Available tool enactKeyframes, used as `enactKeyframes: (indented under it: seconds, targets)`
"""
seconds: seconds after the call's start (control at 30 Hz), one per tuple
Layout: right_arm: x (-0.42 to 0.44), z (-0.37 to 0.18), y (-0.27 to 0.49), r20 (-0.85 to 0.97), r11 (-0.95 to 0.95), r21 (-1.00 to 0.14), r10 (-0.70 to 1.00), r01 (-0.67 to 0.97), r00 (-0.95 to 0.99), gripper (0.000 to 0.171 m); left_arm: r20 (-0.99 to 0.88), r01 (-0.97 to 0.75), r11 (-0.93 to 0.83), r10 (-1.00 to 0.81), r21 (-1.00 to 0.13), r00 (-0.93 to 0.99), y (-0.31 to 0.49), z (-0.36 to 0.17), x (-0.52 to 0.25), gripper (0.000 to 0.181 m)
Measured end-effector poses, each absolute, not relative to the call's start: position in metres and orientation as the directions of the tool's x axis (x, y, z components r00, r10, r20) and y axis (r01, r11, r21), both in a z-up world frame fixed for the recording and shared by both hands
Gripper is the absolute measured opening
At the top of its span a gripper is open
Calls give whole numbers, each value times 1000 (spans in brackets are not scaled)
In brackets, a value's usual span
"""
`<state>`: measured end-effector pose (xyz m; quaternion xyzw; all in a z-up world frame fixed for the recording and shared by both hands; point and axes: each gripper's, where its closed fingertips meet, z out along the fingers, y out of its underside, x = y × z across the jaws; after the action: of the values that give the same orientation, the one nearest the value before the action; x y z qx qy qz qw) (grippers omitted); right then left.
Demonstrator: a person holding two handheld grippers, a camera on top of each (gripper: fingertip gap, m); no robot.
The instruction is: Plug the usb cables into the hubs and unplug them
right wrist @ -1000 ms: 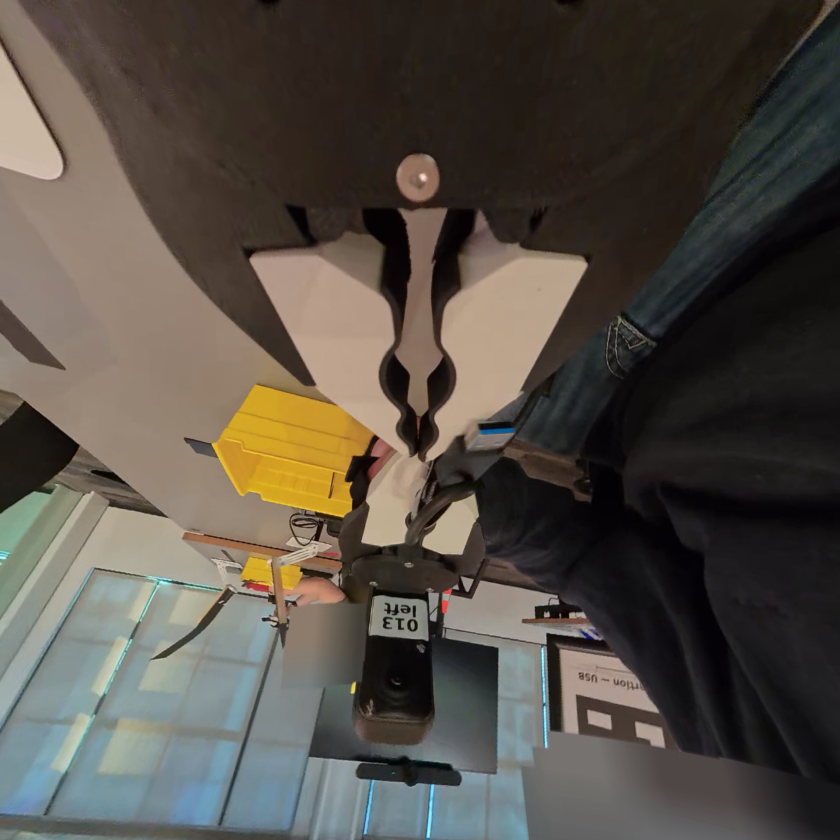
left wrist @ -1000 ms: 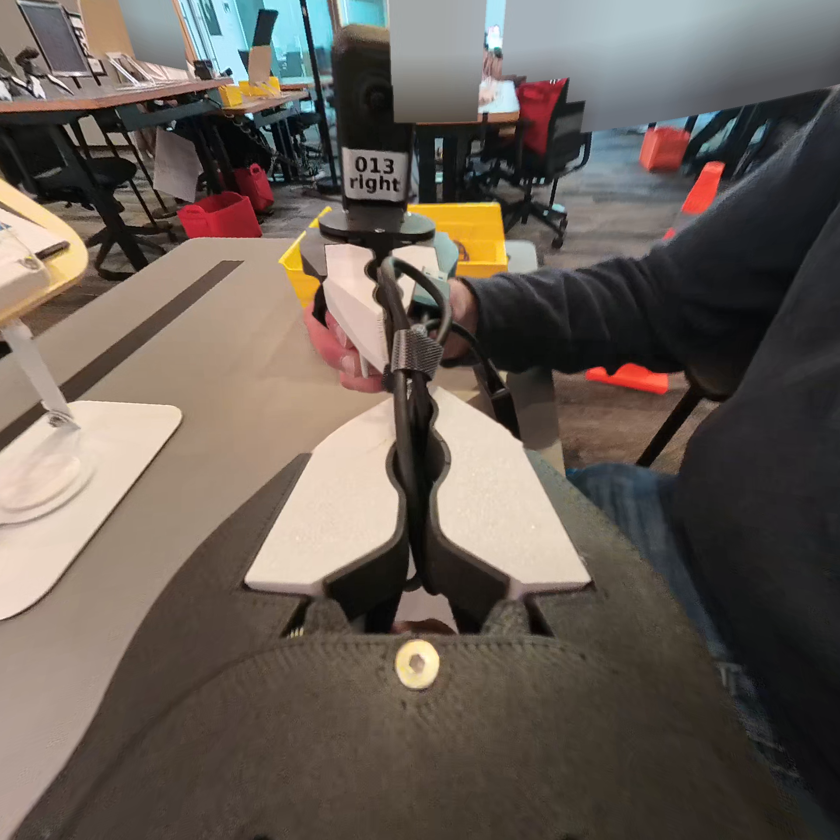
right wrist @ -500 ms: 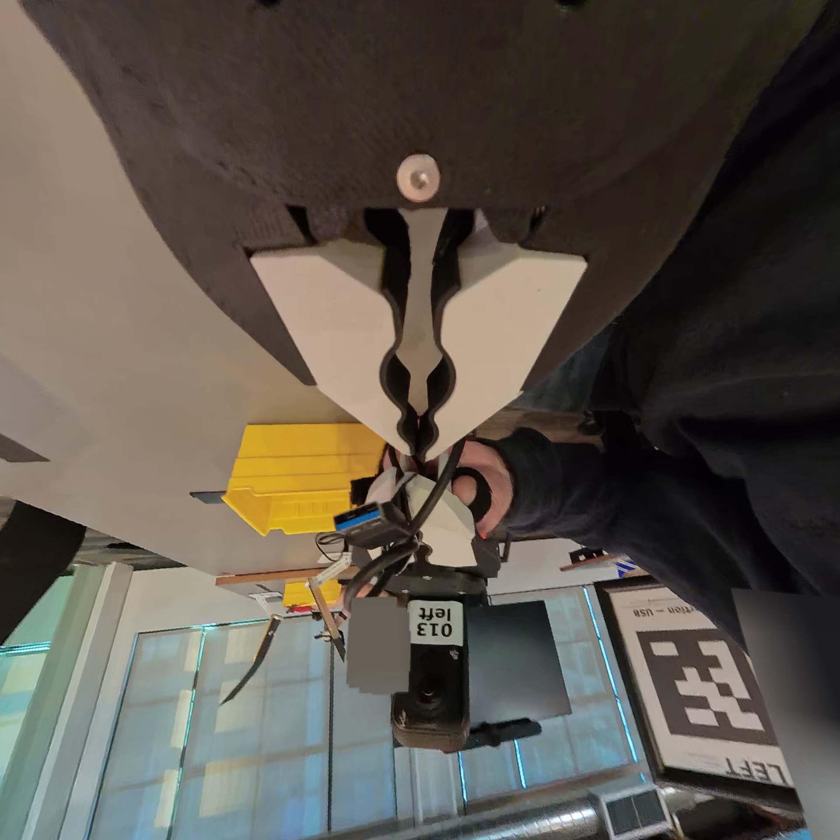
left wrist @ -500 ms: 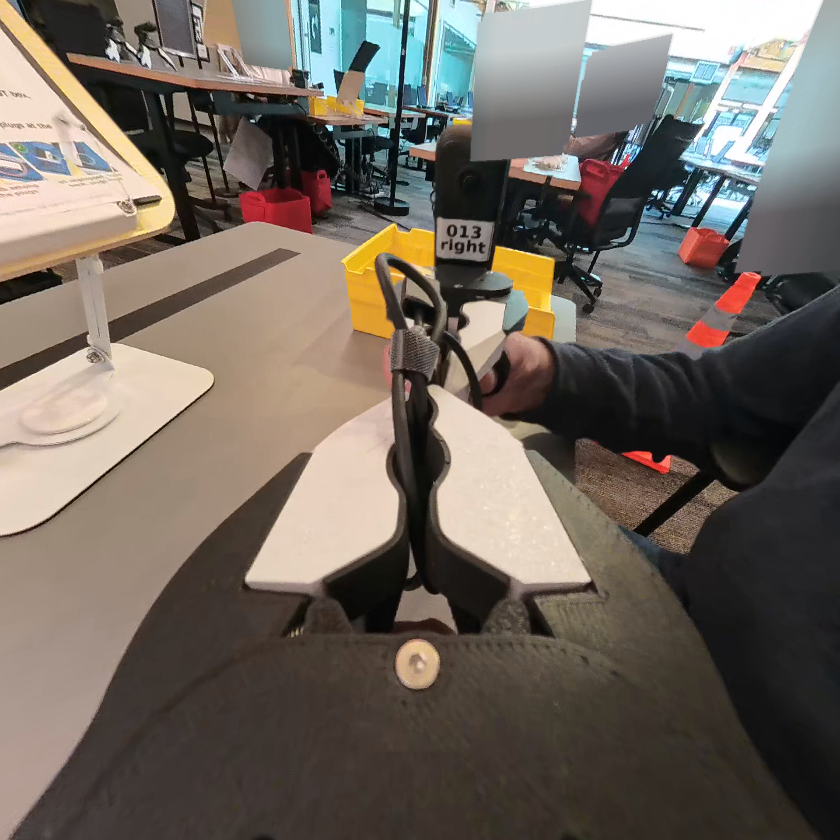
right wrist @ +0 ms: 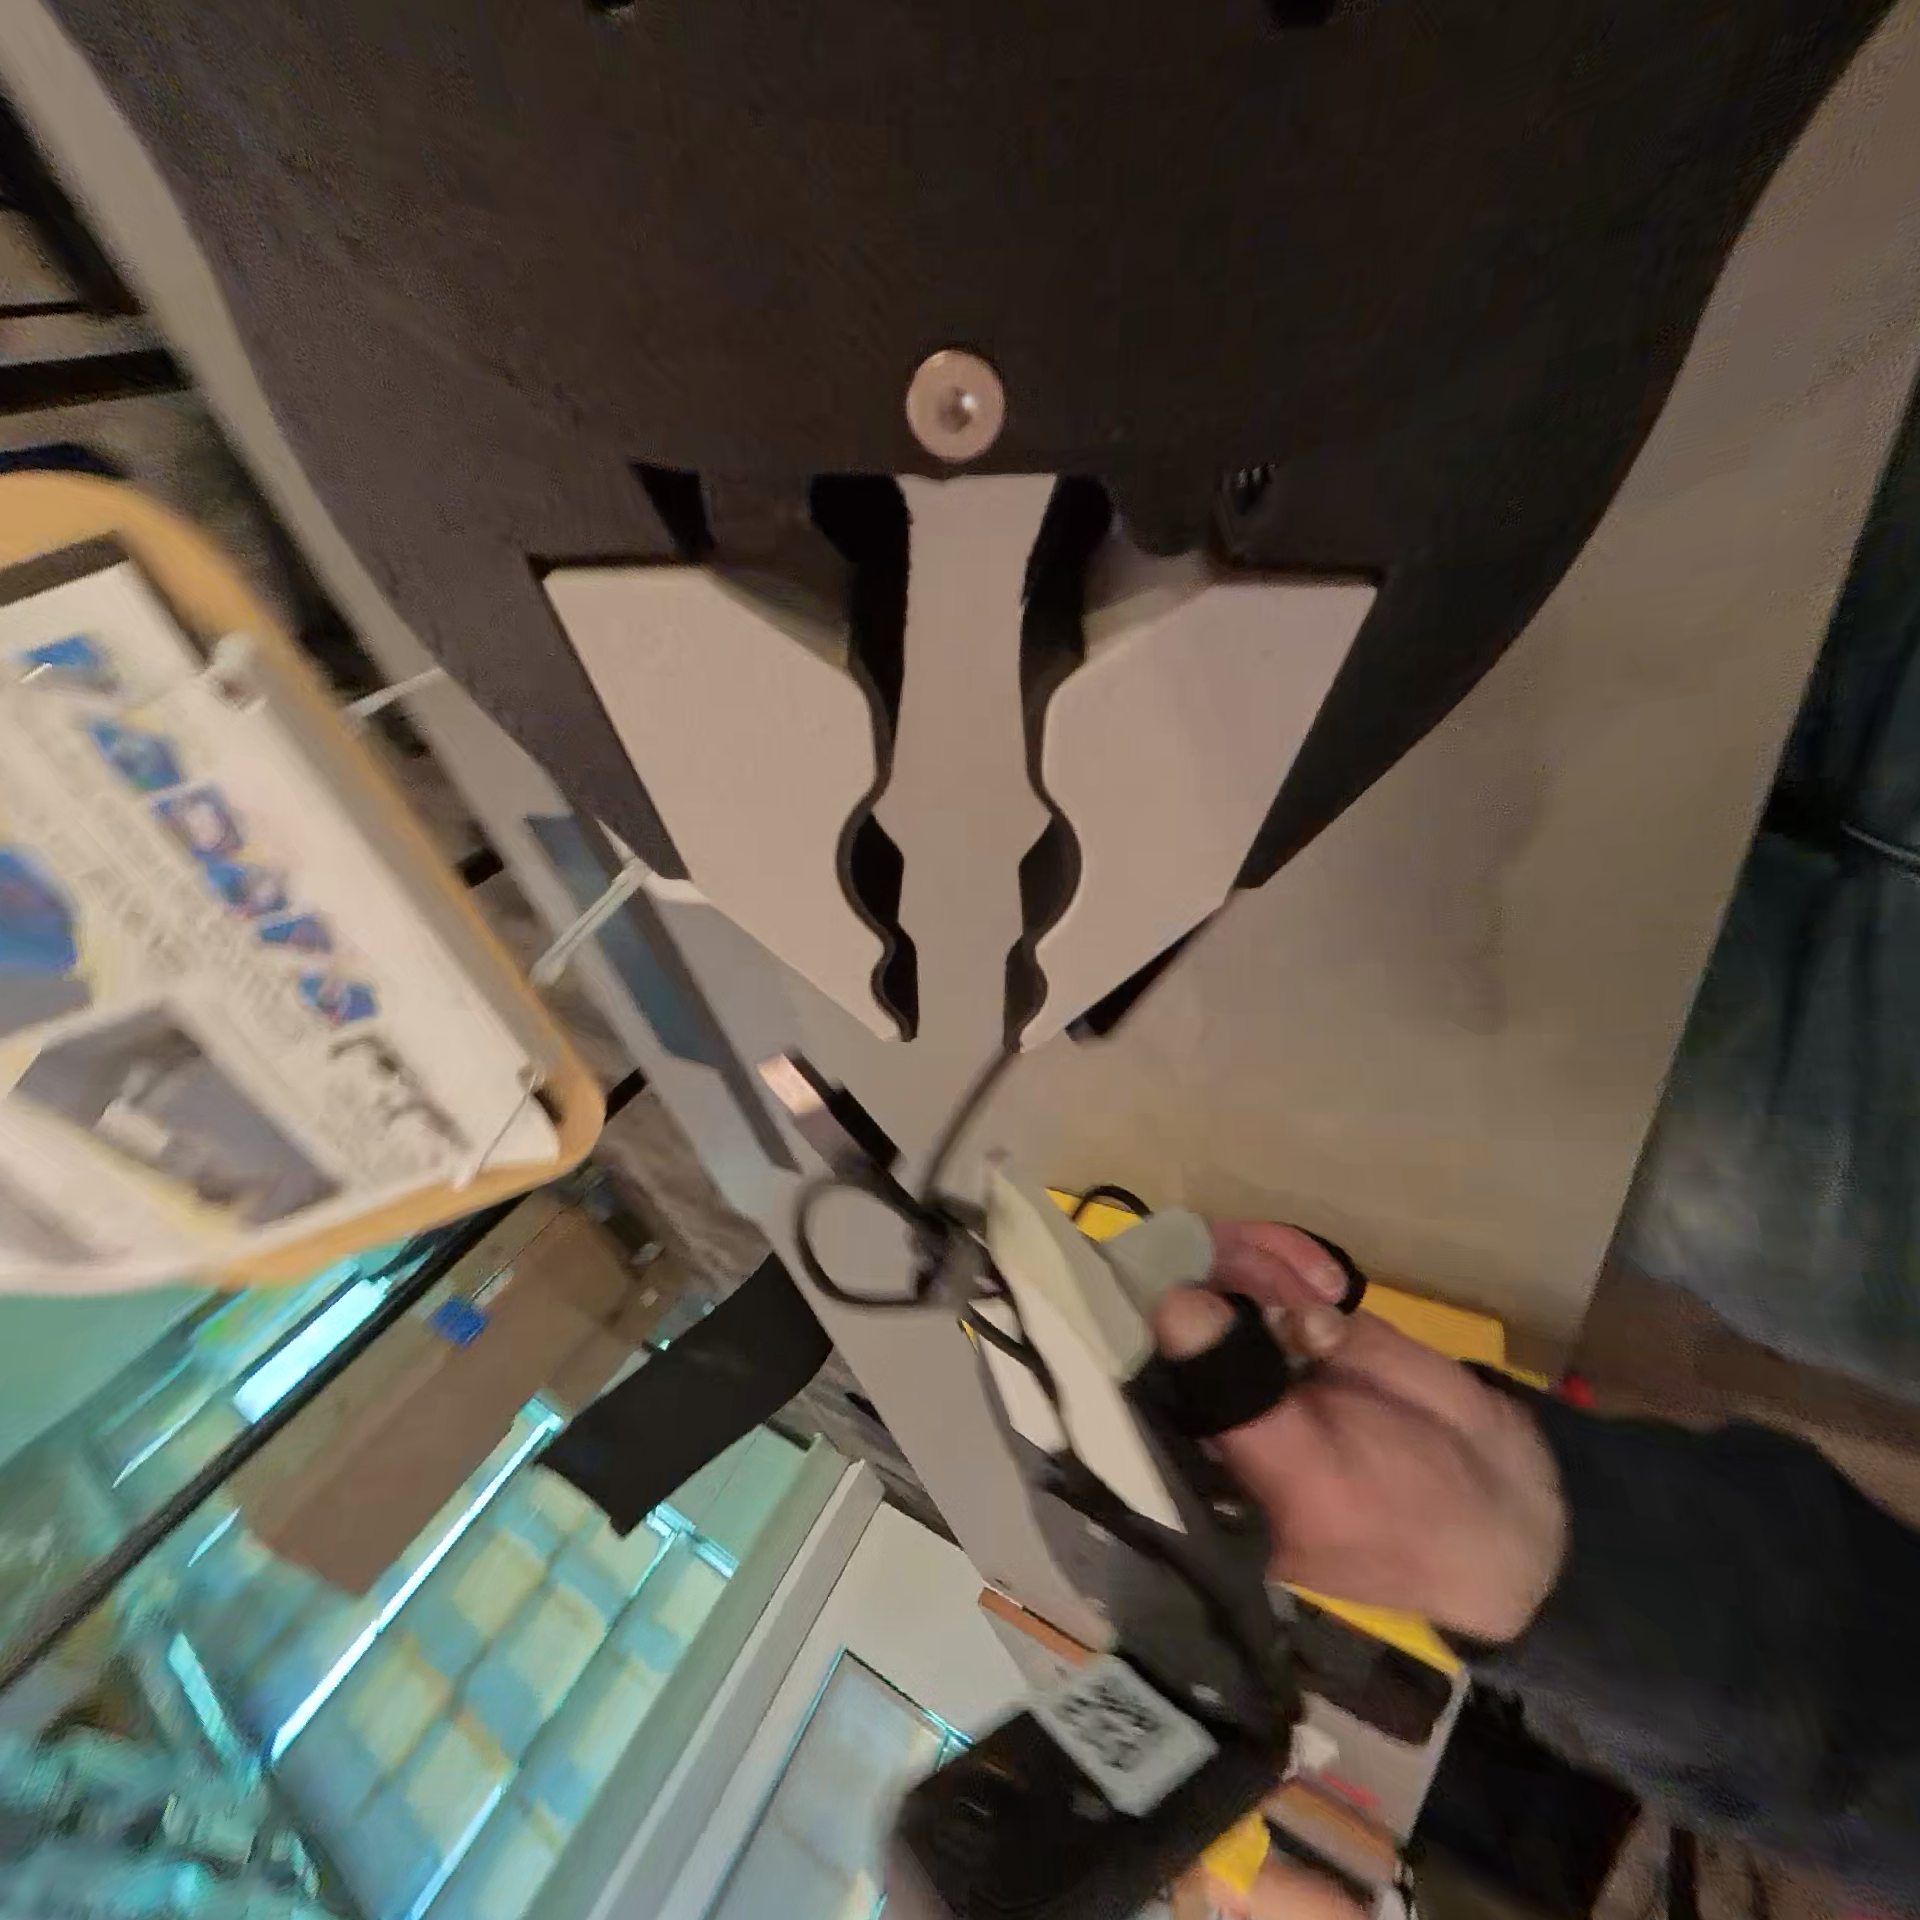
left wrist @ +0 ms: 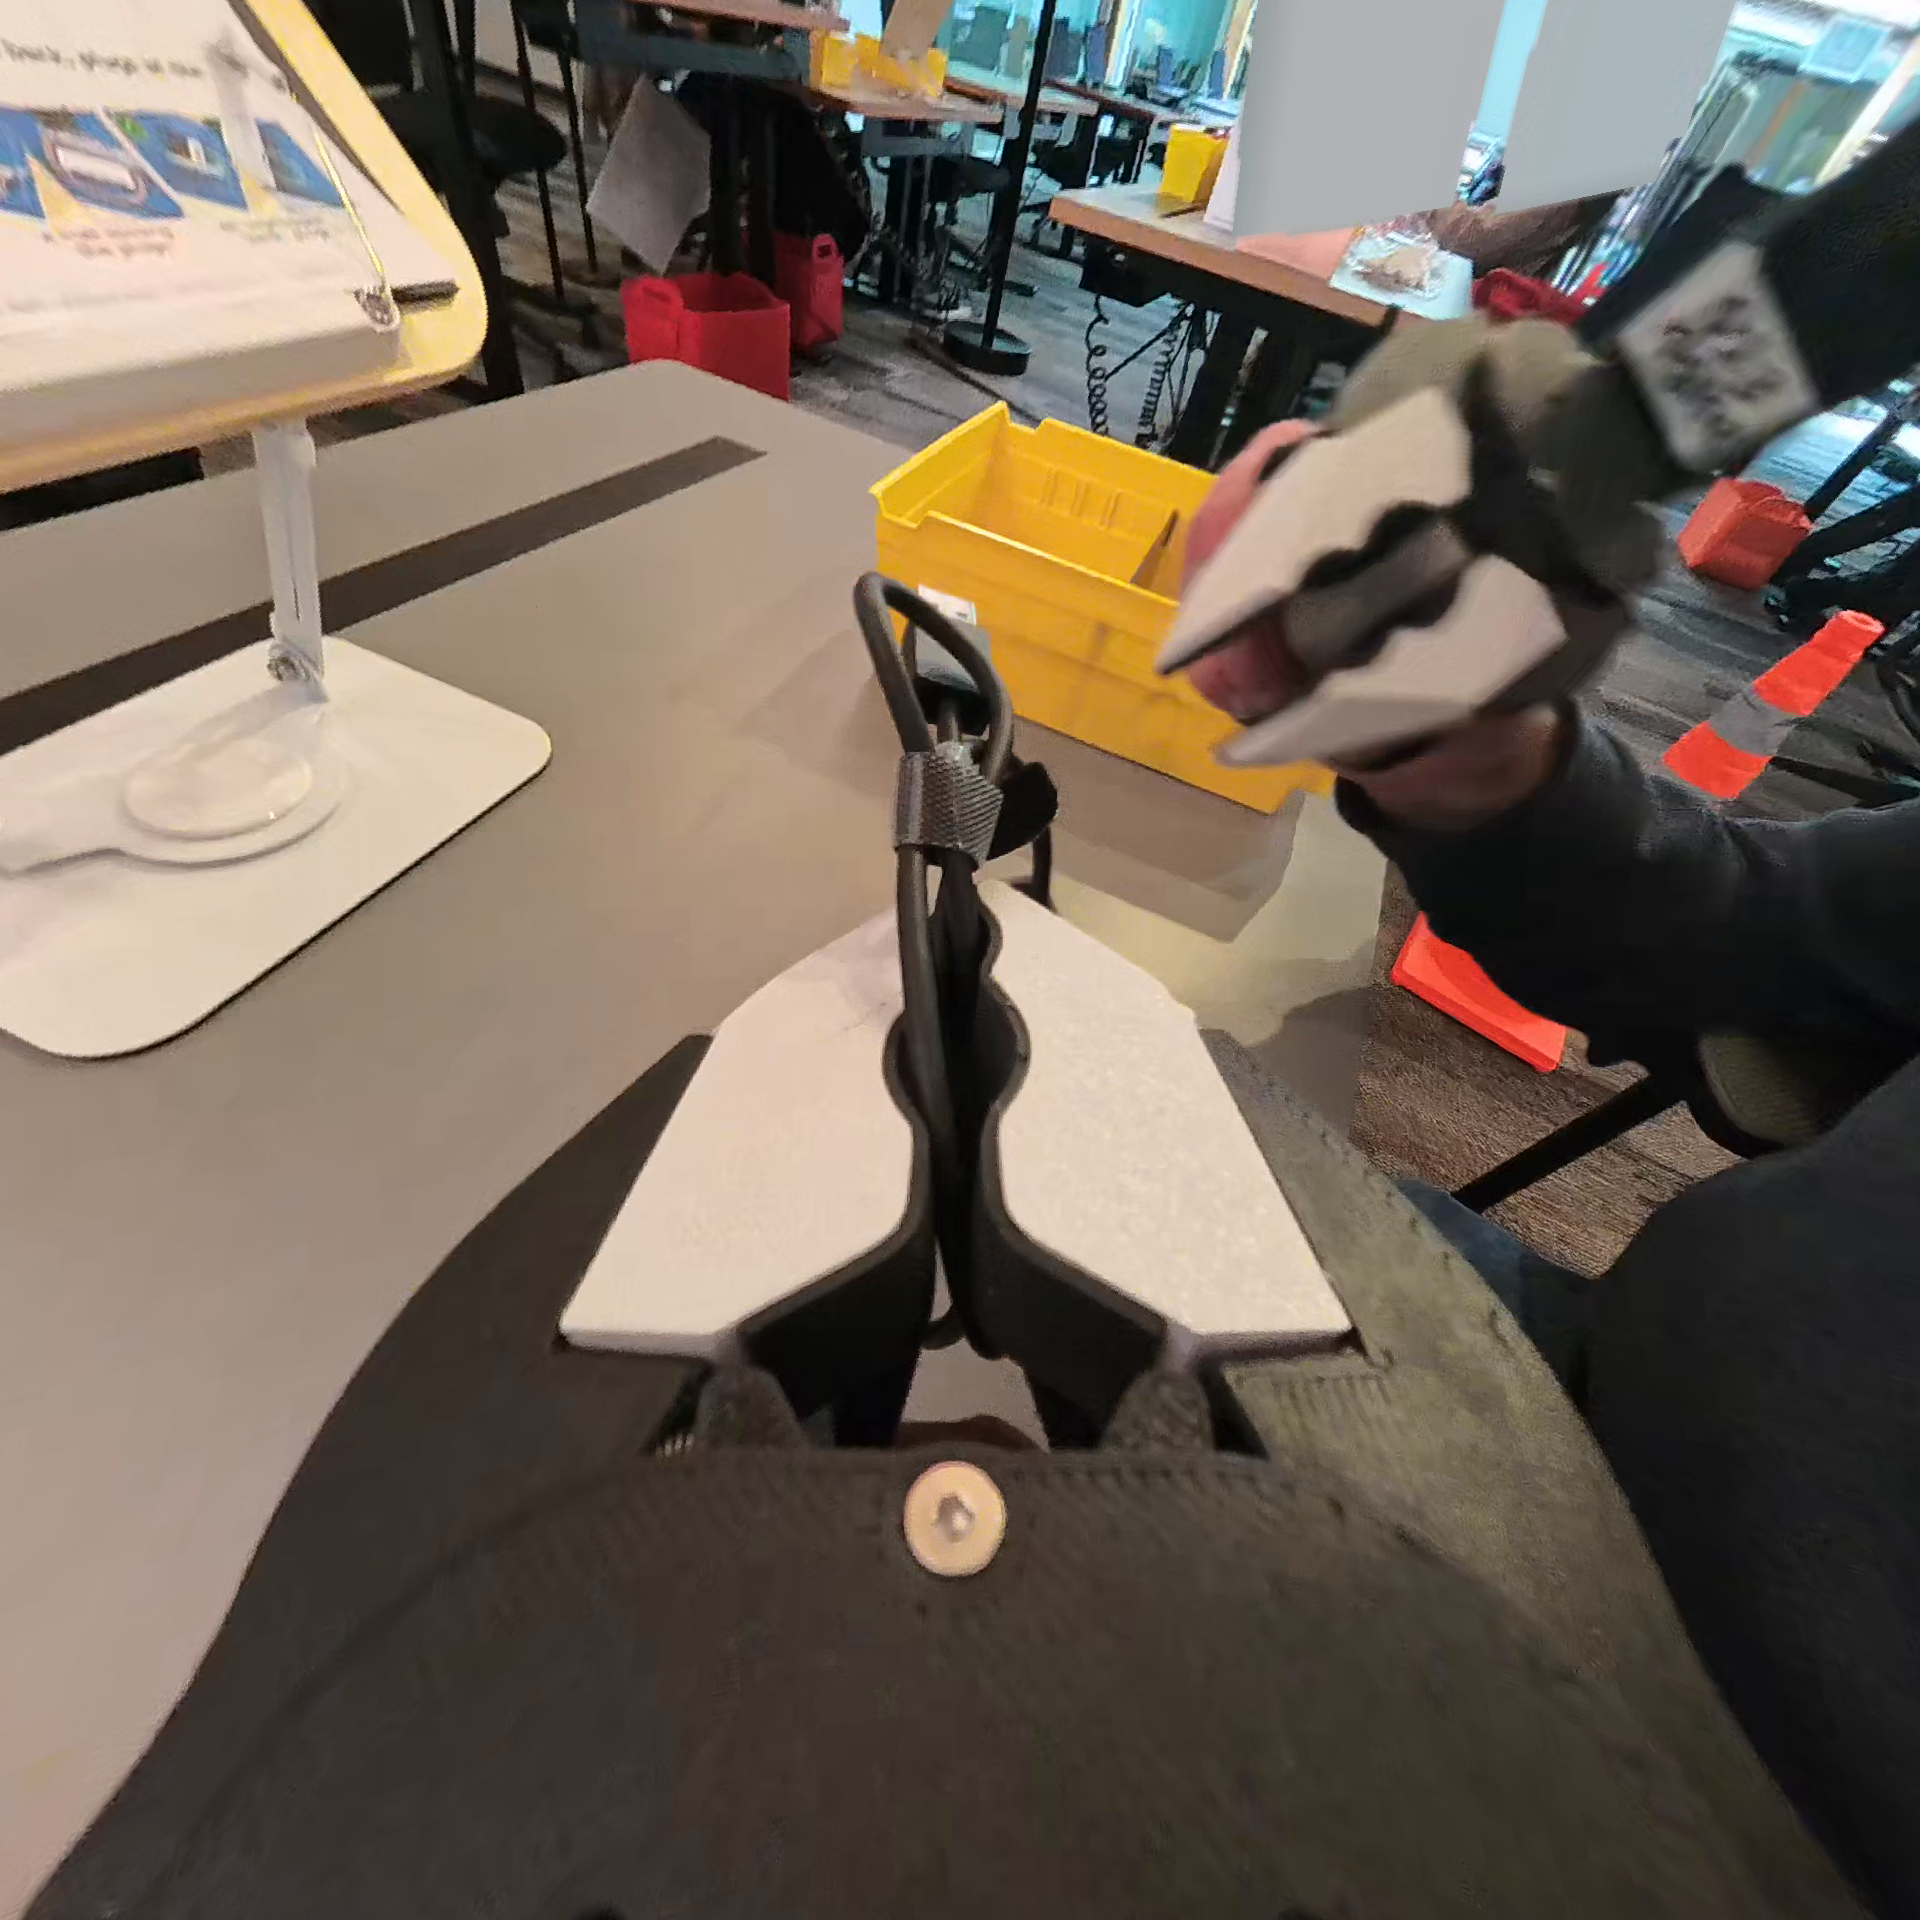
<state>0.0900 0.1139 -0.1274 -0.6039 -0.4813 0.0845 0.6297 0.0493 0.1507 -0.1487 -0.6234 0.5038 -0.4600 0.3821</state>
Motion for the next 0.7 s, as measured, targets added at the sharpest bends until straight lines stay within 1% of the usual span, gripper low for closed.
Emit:
enactKeyframes:
  seconds: [0.07,0.13,0.27,0.3,0.43,0.53,0.63,0.7]
  targets:
    - [72,-128,108,684,356,-703,576,615,448,21,206,-308,-220,-976,-926,77,150,-154,51,0]
    - [62,-128,113,822,407,-539,444,738,356,22,225,-332,-238,-971,-913,78,148,-158,52,0]
    - [52,-135,134,944,423,-270,293,865,151,21,256,-382,-260,-965,-887,61,139,-163,54,0]
    - [53,-136,139,955,422,-226,272,878,115,21,259,-386,-263,-964,-884,63,138,-163,54,0]
    - [51,-140,143,968,448,-129,249,885,15,10,287,-399,-288,-956,-871,62,136,-165,54,0]
    - [50,-139,141,969,461,-105,246,881,-13,2,314,-395,-308,-948,-865,52,134,-166,55,0]
    - [50,-141,140,970,447,-81,242,891,-34,0,316,-408,-315,-946,-857,65,134,-168,55,0]
    - [51,-138,140,976,450,-70,216,890,-33,0,353,-390,-347,-934,-853,60,132,-165,56,0]
